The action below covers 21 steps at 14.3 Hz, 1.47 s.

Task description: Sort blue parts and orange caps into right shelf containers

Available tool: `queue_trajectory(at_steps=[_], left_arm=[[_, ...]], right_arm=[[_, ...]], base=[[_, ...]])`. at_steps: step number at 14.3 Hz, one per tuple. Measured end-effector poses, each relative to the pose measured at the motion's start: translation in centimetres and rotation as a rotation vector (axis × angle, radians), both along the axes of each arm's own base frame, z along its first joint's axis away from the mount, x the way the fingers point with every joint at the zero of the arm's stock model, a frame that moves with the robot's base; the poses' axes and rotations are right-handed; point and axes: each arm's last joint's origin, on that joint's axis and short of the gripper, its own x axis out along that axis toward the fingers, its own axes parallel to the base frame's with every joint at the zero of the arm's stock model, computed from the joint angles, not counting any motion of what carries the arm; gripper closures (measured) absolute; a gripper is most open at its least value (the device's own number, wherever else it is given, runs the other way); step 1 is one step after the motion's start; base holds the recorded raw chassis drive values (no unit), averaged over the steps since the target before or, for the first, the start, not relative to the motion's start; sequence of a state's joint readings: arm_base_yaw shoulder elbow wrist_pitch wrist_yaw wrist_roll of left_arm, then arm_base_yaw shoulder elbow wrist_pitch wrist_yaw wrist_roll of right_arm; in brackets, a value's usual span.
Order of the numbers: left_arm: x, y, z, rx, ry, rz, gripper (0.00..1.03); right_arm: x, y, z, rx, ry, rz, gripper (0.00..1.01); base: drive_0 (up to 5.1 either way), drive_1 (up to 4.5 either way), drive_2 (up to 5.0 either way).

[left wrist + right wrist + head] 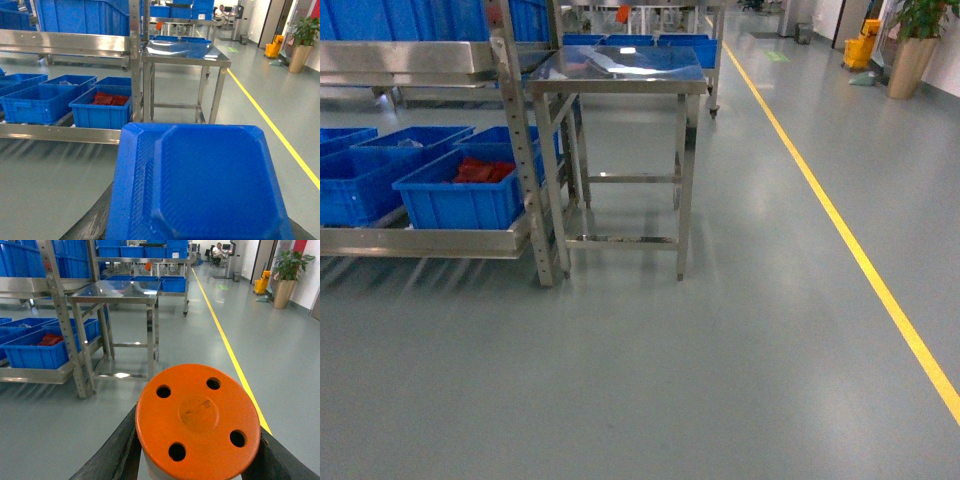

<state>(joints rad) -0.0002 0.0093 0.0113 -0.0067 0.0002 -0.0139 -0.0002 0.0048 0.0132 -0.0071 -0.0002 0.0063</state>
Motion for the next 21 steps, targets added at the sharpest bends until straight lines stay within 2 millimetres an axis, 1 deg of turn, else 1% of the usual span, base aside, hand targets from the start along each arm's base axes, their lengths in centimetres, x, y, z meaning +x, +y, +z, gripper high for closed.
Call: queue_trajectory(at_steps=[21], left_arm=[[0.00, 0.01, 0.00, 0.000, 0.000, 0.002, 0.61]], right_arm=[[0.00, 0.00, 0.06, 0.000, -0.006, 0.000, 0.56]], base=[[0.0, 4.25, -4.3]])
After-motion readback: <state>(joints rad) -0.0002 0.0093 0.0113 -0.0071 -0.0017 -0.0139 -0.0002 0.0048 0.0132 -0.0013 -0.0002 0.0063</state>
